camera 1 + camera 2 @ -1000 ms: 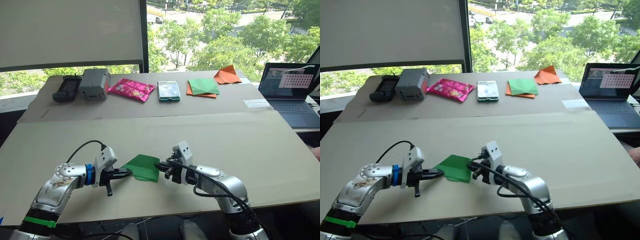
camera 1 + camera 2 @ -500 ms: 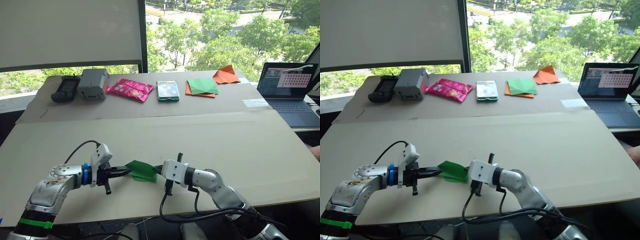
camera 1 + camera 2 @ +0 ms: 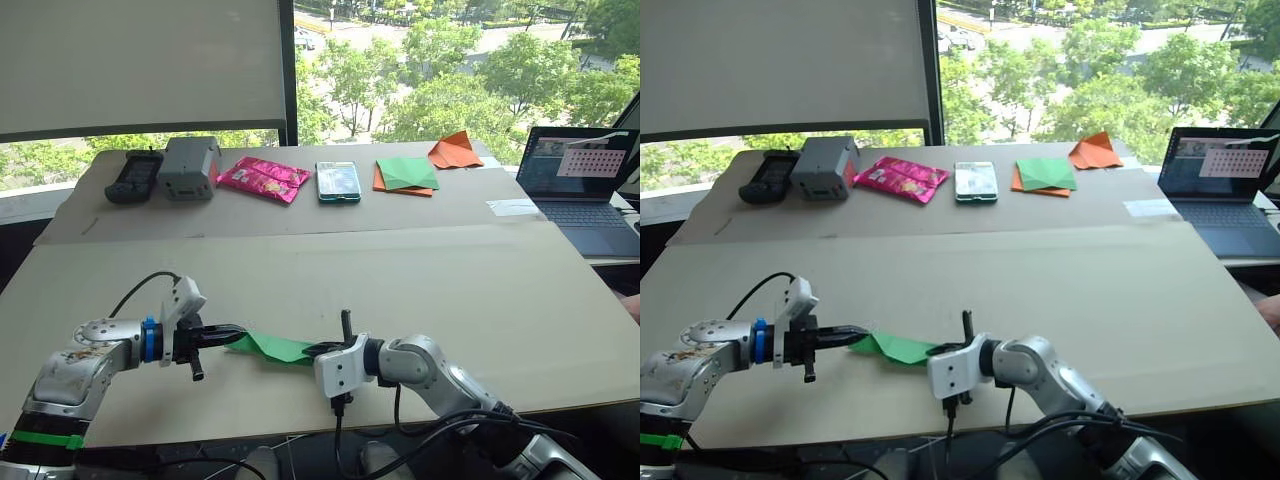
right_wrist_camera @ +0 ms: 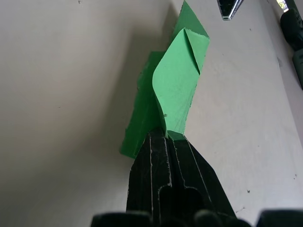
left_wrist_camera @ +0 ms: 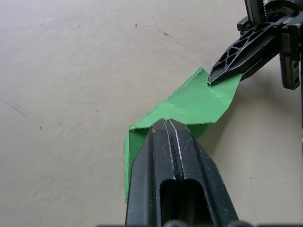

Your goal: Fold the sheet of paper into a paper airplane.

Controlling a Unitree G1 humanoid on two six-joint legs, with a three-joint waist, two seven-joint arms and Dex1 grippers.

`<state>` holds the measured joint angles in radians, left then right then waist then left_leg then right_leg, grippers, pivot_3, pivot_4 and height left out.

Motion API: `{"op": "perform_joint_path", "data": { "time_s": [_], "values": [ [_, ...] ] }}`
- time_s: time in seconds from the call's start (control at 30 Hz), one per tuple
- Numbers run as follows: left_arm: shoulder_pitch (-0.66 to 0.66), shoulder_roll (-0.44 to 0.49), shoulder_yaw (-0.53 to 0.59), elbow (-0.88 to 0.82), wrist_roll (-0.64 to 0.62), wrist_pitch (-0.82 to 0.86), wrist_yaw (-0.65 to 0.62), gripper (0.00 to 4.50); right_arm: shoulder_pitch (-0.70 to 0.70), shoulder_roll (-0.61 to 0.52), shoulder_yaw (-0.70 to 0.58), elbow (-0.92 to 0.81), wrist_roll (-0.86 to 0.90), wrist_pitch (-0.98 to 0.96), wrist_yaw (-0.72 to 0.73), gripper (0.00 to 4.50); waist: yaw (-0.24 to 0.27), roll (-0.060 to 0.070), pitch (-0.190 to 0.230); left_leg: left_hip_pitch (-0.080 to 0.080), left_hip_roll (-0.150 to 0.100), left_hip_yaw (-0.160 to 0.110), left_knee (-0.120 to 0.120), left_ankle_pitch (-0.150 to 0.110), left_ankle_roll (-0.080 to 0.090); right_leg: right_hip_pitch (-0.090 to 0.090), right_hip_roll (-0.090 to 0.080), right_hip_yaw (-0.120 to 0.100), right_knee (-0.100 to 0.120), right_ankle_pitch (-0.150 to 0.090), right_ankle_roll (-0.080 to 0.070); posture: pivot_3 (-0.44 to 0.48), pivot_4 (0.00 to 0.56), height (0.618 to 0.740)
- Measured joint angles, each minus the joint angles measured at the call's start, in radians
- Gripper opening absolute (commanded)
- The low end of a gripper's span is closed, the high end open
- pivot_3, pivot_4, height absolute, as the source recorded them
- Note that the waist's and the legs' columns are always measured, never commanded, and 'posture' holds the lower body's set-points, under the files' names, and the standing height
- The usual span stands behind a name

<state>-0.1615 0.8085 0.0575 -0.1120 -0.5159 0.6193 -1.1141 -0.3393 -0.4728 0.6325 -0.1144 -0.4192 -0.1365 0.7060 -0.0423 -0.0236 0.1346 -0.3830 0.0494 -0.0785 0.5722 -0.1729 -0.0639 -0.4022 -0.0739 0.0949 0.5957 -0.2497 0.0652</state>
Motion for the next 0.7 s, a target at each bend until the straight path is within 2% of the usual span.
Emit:
{"op": "perform_joint_path", "data": {
  "time_s": [0.13, 0.43, 0.63, 0.7],
  "values": [
    [-0.011, -0.034, -0.036, -0.018, 0.008, -0.003, 0.02, 0.0, 0.0, 0.013, -0.003, 0.004, -0.006, 0.0, 0.011, 0.02, -0.001, 0.0, 0.0, 0.001, 0.0, 0.0, 0.0, 0.001, 0.002, 0.001, 0.001, 0.0, 0.001, 0.0, 0.0, 0.0, 0.15, 0.732],
    [0.005, -0.037, -0.136, 0.044, 0.142, -0.122, 0.027, 0.0, 0.004, 0.021, -0.021, -0.001, 0.001, 0.028, 0.042, 0.02, 0.001, 0.0, 0.0, 0.002, 0.0, 0.0, 0.0, 0.001, 0.002, 0.001, 0.001, 0.001, 0.001, 0.0, 0.0, 0.0, 0.15, 0.732],
    [-0.004, -0.037, -0.162, 0.06, 0.179, -0.174, 0.016, 0.0, 0.006, 0.03, -0.049, -0.022, 0.013, 0.06, 0.056, 1.78, 0.004, 0.001, -0.001, 0.002, 0.0, 0.0, 0.0, 0.001, 0.001, 0.002, 0.0, 0.0, 0.001, 0.0, 0.0, 0.0, 0.15, 0.732],
    [-0.01, -0.038, -0.166, 0.07, 0.188, -0.192, 0.01, 0.0, 0.017, 0.03, -0.068, -0.038, 0.037, 0.087, 0.068, 1.78, 0.005, 0.001, -0.001, 0.002, 0.0, 0.0, 0.0, 0.001, 0.002, 0.002, 0.0, 0.0, 0.001, 0.0, 0.0, 0.0, 0.15, 0.732]
  ]
}}
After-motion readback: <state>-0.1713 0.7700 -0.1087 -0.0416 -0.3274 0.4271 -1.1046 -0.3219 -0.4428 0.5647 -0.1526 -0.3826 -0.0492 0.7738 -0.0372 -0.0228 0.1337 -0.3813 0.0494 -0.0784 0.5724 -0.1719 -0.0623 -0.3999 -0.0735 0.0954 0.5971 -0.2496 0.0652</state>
